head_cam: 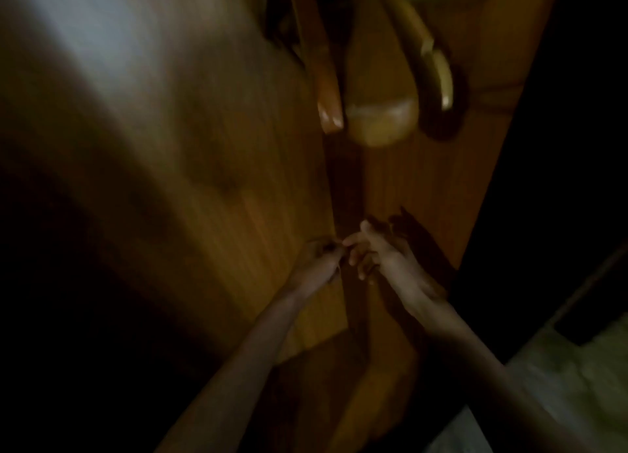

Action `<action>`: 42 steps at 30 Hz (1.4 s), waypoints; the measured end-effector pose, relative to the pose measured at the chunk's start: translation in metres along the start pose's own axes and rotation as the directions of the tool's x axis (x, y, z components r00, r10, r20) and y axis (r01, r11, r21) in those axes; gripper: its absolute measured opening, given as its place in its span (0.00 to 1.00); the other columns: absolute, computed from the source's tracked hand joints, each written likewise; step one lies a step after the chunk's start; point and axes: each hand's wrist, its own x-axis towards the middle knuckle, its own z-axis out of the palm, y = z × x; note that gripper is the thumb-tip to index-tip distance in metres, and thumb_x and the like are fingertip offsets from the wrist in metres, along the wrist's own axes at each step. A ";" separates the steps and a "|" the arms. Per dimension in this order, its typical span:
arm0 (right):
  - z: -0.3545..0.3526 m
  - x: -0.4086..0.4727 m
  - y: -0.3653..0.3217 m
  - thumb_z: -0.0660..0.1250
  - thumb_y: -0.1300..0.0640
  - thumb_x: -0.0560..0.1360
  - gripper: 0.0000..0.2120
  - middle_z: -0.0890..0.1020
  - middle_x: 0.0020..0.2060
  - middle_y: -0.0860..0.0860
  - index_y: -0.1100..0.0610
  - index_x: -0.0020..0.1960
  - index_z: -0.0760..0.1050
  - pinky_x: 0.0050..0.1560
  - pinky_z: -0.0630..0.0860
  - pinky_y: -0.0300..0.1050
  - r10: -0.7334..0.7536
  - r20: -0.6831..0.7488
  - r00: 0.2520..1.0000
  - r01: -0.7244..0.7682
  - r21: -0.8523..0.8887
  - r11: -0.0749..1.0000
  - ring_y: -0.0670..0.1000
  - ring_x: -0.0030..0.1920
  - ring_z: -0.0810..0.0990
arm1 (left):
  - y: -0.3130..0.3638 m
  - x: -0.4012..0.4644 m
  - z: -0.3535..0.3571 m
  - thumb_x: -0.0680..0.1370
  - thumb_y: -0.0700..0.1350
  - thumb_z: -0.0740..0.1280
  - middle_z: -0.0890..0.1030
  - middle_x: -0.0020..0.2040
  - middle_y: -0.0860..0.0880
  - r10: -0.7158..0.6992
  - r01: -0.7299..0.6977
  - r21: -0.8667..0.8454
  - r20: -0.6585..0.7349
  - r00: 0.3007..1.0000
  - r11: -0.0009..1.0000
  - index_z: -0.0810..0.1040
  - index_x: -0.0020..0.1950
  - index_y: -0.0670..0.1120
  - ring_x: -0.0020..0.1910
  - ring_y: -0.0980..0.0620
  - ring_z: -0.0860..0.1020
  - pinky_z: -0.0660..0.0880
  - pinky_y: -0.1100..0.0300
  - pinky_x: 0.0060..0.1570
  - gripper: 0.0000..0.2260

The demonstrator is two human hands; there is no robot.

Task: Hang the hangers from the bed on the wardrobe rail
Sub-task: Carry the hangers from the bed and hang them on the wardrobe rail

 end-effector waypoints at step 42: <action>0.209 -0.650 0.388 0.64 0.60 0.75 0.11 0.87 0.38 0.60 0.65 0.43 0.84 0.46 0.84 0.52 0.915 -0.185 -0.359 -0.201 0.972 0.117 0.56 0.37 0.84 | -0.301 -0.395 0.397 0.80 0.41 0.67 0.86 0.39 0.44 -0.660 -0.932 0.145 0.741 -0.121 0.334 0.85 0.44 0.42 0.34 0.51 0.82 0.81 0.57 0.38 0.08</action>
